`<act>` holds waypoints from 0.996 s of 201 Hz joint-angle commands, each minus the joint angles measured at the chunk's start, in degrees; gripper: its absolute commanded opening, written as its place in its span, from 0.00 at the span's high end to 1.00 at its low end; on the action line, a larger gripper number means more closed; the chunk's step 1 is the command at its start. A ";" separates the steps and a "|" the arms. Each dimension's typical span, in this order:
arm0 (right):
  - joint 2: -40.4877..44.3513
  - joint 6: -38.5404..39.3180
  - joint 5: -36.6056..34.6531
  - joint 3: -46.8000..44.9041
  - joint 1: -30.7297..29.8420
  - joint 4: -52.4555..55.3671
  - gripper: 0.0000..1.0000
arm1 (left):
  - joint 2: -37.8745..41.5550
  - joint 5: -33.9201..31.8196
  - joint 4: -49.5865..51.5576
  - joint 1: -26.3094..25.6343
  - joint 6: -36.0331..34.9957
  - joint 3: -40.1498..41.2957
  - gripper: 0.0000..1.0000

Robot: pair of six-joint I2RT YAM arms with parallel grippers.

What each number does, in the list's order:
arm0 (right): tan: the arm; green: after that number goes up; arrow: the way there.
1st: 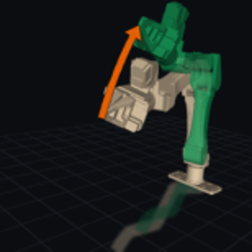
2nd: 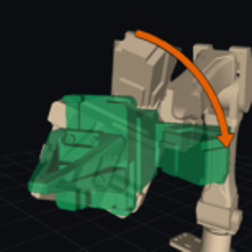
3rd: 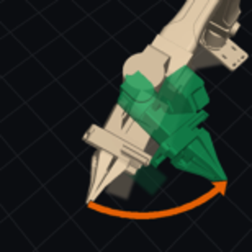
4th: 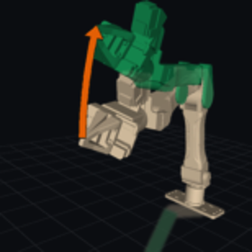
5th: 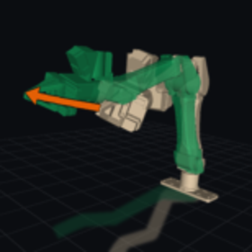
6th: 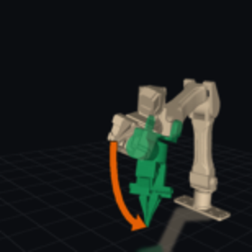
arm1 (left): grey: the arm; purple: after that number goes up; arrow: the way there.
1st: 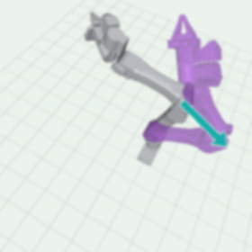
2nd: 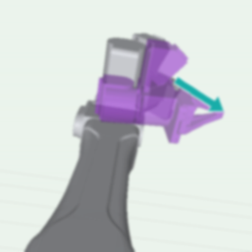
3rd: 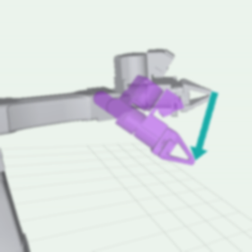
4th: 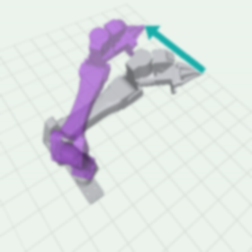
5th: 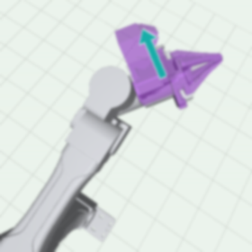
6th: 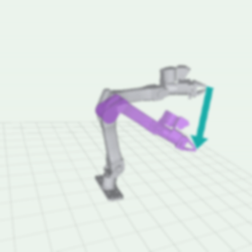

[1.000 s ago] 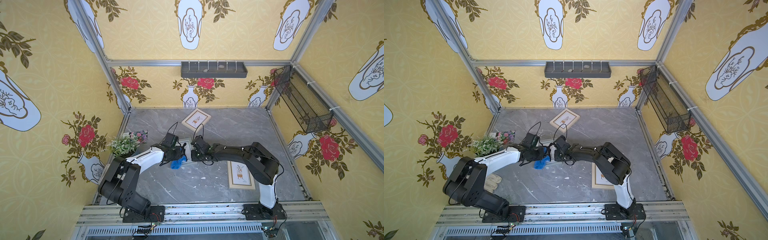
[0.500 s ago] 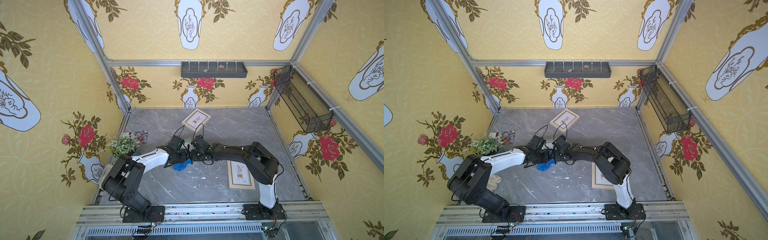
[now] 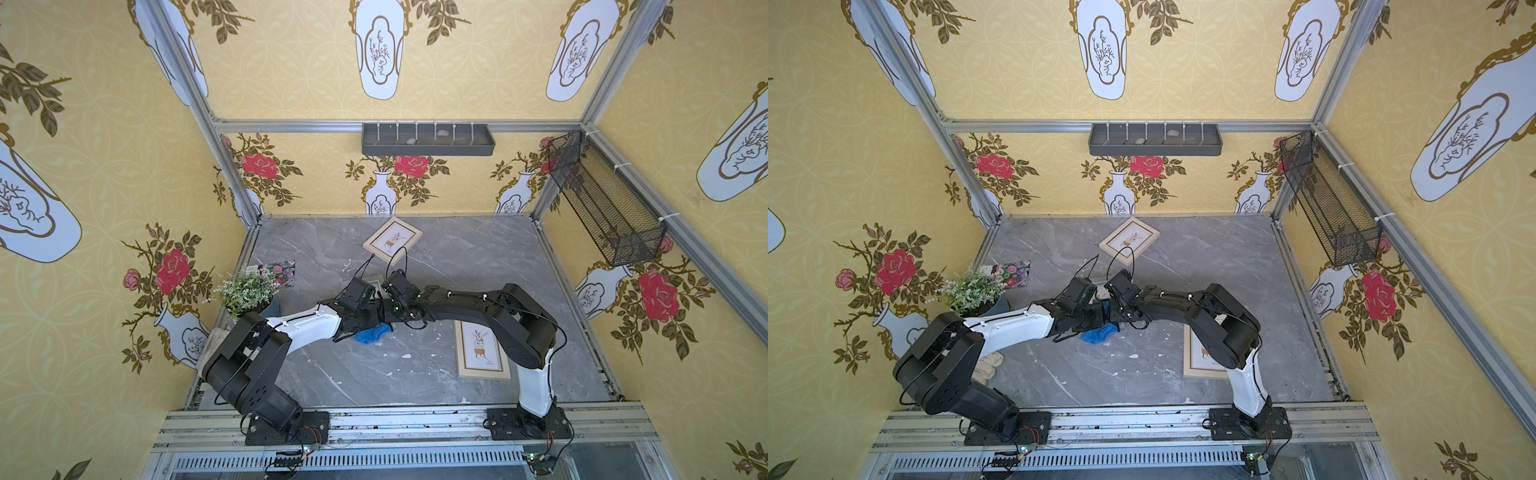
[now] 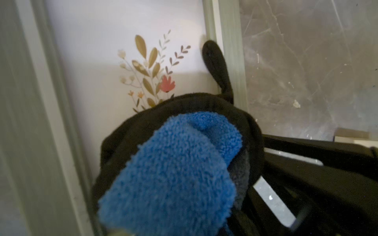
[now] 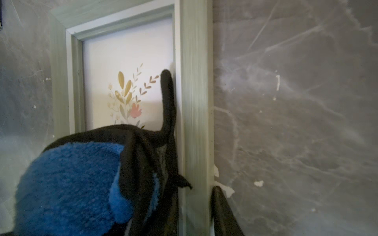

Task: Wipe the picture frame with a cloth
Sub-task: Wipe the dirt from the picture frame.

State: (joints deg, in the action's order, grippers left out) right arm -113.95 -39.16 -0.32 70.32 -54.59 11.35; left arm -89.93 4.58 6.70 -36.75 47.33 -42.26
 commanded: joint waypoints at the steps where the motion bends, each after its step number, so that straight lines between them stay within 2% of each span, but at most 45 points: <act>1: -0.75 -0.96 -2.93 -0.91 0.21 8.68 0.85 | 0.03 4.12 3.89 1.08 2.72 2.53 1.00; 37: -0.47 -1.22 -2.94 -1.69 0.25 8.18 0.85 | 8.50 0.99 8.71 8.15 0.56 8.57 1.00; 59: -0.57 -1.10 -2.98 -1.51 0.27 8.20 0.85 | 10.12 0.23 9.87 8.11 0.79 8.43 1.00; 71: -0.57 -1.15 -3.02 -1.42 0.25 8.15 0.85 | 9.51 0.36 8.65 6.37 1.28 7.49 1.00; 94: -0.58 -1.12 -2.95 -1.03 0.26 8.36 0.85 | 5.04 0.54 7.55 1.35 1.70 2.23 1.00; 131: -0.72 -0.99 -2.94 -0.63 0.10 8.63 0.85 | -0.51 4.46 2.64 0.55 3.73 1.11 1.00; 150: -0.57 -0.97 -3.07 -0.83 0.11 8.64 0.85 | 1.83 2.69 4.28 2.00 3.44 2.97 1.00; 180: -0.56 -0.93 -3.08 -0.98 0.18 8.66 0.85 | 7.98 0.58 7.74 7.52 1.32 7.46 1.00; 200: -0.48 -0.91 -3.08 -0.95 0.05 8.68 0.85 | 10.31 -2.80 11.68 8.67 -1.19 6.15 1.00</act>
State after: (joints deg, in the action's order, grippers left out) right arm -113.67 -39.18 -0.47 70.04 -54.63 11.22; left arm -81.36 6.66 8.19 -29.17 49.54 -35.75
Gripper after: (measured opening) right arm 0.268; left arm 0.106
